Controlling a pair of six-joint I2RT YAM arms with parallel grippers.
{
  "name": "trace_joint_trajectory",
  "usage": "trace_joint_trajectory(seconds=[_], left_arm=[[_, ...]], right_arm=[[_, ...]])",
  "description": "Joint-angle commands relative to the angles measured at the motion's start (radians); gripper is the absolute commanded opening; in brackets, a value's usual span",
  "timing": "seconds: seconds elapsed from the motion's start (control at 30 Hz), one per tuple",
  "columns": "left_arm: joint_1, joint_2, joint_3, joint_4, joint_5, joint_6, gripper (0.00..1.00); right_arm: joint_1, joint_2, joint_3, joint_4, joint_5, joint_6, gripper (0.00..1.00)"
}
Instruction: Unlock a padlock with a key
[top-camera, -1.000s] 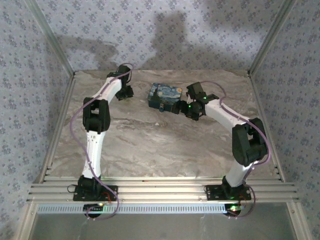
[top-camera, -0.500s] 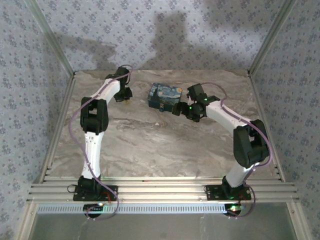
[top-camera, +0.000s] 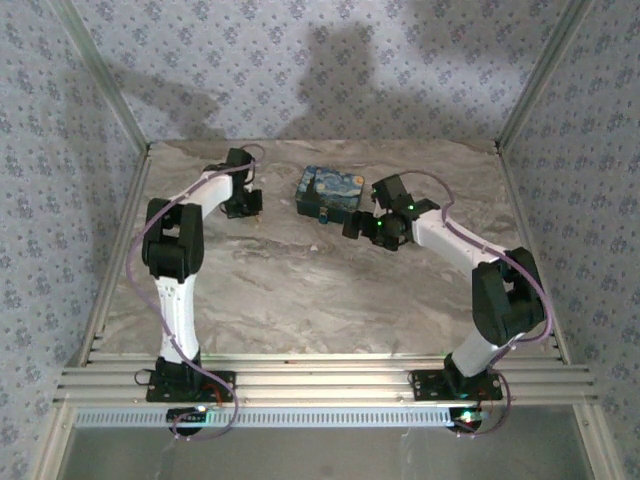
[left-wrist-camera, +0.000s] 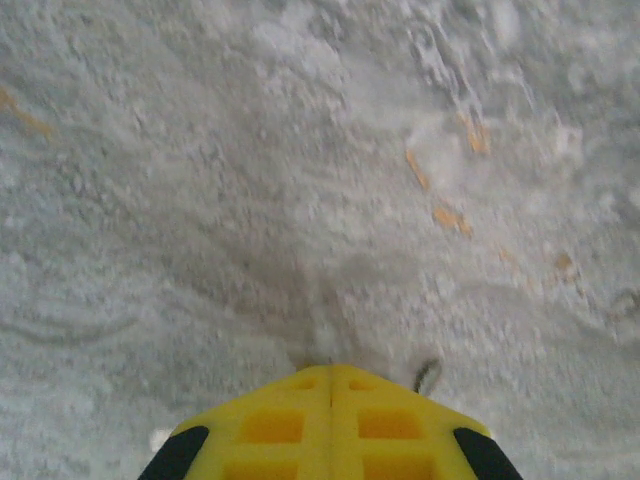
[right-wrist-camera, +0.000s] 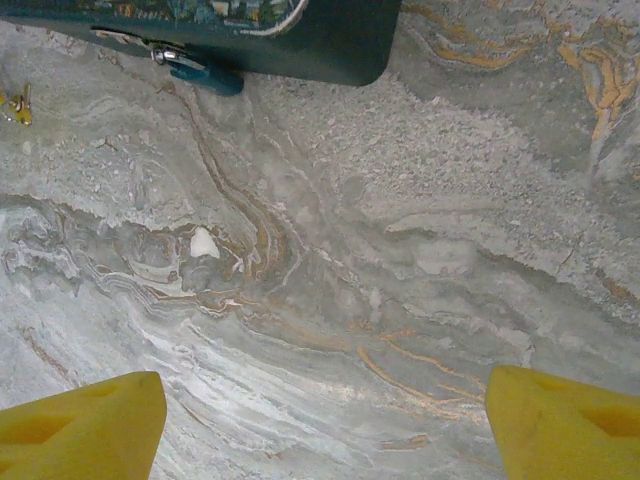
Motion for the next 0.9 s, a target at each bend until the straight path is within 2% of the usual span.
trace_joint_trajectory(seconds=[0.0, 0.03, 0.17, 0.23, 0.4, 0.57, 0.87], left_arm=[[-0.001, -0.111, -0.059, 0.059, 0.040, 0.062, 0.00], [-0.001, -0.131, -0.076, 0.067, 0.038, 0.056, 0.00], [-0.001, -0.177, -0.126, 0.070, 0.034, 0.013, 0.31], [0.000, -0.174, -0.130, 0.051, 0.038, -0.026, 0.37], [0.000, -0.137, -0.138, 0.061, 0.097, -0.144, 0.39], [-0.005, -0.091, -0.132, 0.080, 0.099, -0.244, 0.38], [-0.020, -0.006, -0.069, 0.048, 0.056, -0.273, 0.37]], right_arm=[[0.015, -0.025, -0.012, 0.000, 0.022, 0.030, 0.85], [0.018, -0.024, -0.012, 0.002, 0.022, 0.032, 0.85], [0.032, -0.011, -0.005, 0.009, 0.021, 0.036, 0.85], [0.038, -0.002, 0.001, 0.010, 0.019, 0.036, 0.85], [0.046, 0.019, 0.013, 0.013, 0.012, 0.033, 0.85], [0.049, 0.027, 0.014, 0.010, 0.008, 0.028, 0.85], [0.049, 0.039, 0.006, 0.014, 0.004, 0.024, 0.85]])
